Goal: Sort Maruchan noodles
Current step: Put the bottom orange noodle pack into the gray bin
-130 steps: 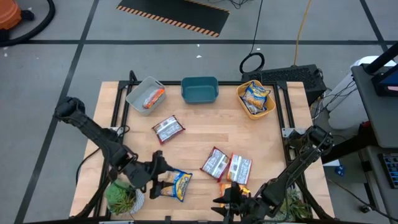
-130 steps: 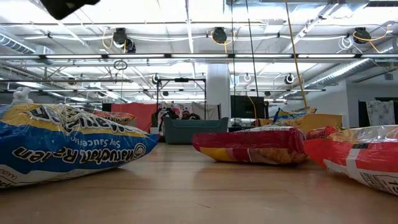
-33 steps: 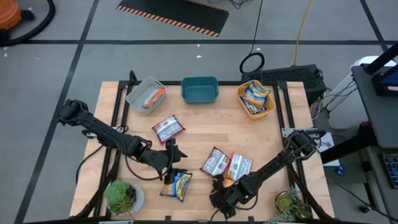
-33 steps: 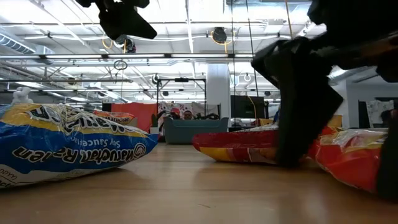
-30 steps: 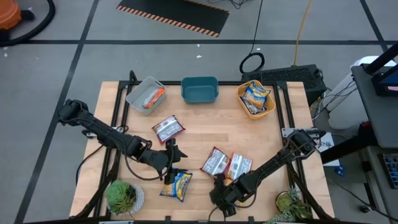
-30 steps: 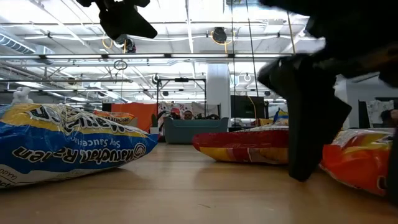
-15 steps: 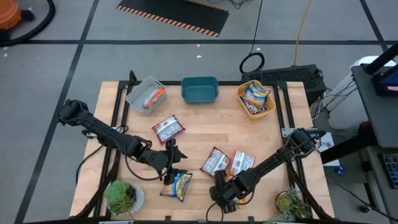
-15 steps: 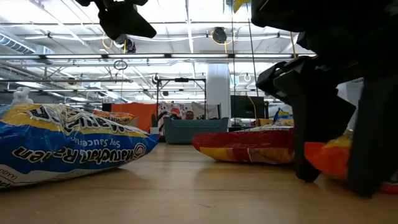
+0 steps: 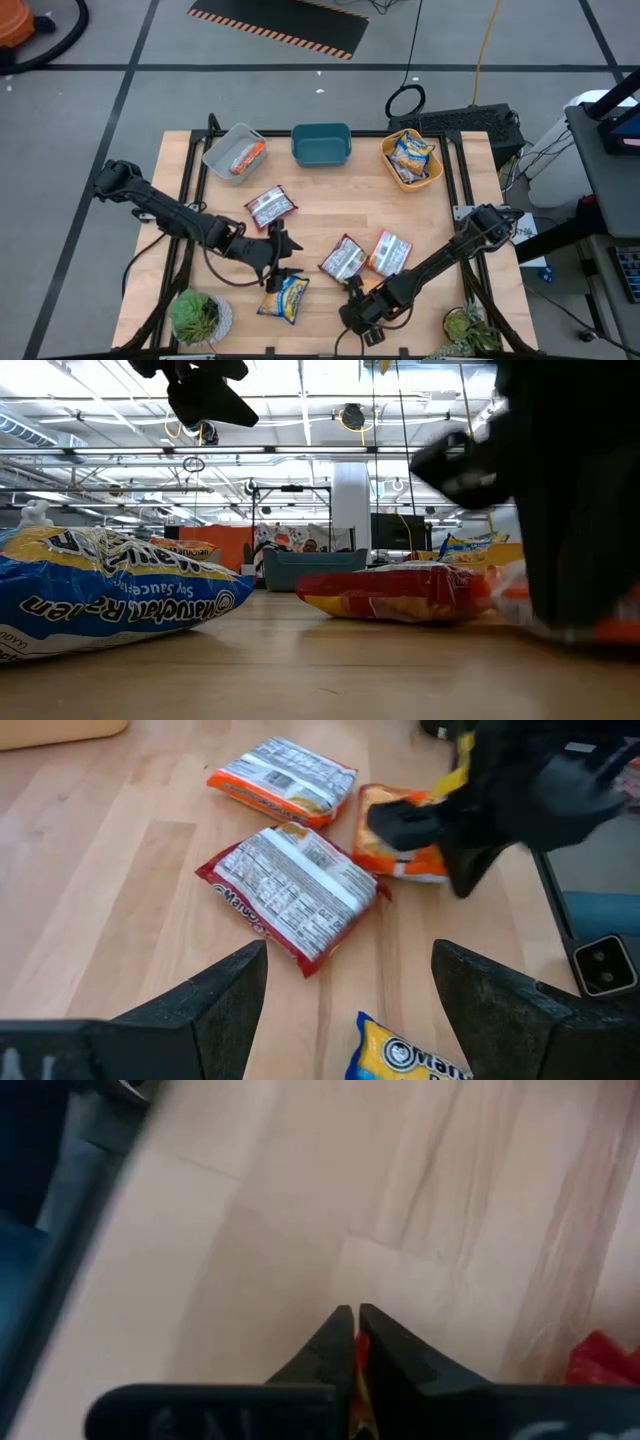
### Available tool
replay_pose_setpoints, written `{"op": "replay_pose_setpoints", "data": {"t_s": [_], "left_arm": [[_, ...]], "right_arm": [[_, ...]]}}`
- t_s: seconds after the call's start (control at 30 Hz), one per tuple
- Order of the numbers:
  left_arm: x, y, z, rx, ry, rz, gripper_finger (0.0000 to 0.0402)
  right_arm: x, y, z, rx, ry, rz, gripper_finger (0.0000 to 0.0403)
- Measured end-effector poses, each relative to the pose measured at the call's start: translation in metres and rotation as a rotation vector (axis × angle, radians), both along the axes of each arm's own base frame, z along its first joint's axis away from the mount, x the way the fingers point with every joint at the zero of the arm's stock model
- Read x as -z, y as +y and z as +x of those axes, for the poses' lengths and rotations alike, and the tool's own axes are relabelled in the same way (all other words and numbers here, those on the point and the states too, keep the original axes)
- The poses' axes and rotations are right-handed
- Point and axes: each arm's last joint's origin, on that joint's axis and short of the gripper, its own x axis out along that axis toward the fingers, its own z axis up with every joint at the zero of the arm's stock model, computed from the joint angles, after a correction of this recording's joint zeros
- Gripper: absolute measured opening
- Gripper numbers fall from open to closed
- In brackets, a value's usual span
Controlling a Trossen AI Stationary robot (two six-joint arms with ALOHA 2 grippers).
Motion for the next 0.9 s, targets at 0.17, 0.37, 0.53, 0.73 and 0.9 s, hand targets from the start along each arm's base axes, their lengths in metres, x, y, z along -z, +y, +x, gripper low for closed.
{"op": "replay_pose_setpoints", "data": {"t_s": [0.17,0.37,0.53,0.73,0.9], "left_arm": [[0.0,0.005,0.002,-0.011,-0.002,0.006,0.0285],[-0.003,0.007,0.005,-0.019,-0.039,-0.002,0.0285],[-0.005,0.006,0.007,-0.017,-0.066,-0.01,0.0285],[-0.008,0.006,0.008,-0.006,-0.099,-0.008,0.0285],[-0.008,0.007,0.009,-0.02,-0.098,-0.022,0.0285]], "right_arm": [[-0.029,-0.003,-0.004,-0.035,-0.082,0.023,0.0001],[-0.077,-0.009,-0.014,-0.018,-0.289,-0.066,0.0],[-0.112,-0.021,-0.024,0.019,-0.445,-0.173,0.0],[-0.146,-0.034,-0.037,0.029,-0.582,-0.259,0.0],[-0.169,-0.043,-0.044,0.053,-0.697,-0.367,0.0]]}}
